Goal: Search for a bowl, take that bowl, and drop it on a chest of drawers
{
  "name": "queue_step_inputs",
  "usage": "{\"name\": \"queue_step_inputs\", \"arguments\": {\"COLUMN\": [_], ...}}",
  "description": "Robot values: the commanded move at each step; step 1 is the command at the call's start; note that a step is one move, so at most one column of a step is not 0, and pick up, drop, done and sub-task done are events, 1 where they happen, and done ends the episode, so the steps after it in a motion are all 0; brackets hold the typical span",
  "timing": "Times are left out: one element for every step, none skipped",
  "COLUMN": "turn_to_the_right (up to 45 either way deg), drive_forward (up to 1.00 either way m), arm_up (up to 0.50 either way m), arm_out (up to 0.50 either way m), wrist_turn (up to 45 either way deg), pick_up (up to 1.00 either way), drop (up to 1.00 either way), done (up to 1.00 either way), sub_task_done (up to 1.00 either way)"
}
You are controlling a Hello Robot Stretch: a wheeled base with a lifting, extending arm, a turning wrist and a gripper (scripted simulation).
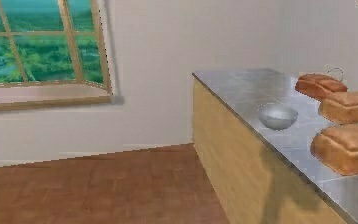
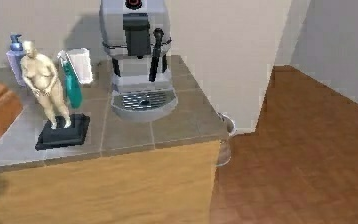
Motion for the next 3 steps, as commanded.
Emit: {"name": "queue_step_inputs", "arguments": {"turn_to_the_right": [0.0, -30.0, 0.0], "drive_forward": [0.6, 0.0, 0.0], "arm_up": [0.0, 0.0, 0.5], "arm_out": [0.0, 0.0, 0.0], "wrist_turn": [0.0, 0.0, 0.0], "pick_up": [0.0, 0.0, 0.0], "drop": [0.0, 0.0, 0.0], "done": [0.0, 0.0, 0.0], "sub_task_done": [0.0, 0.0, 0.0]}}
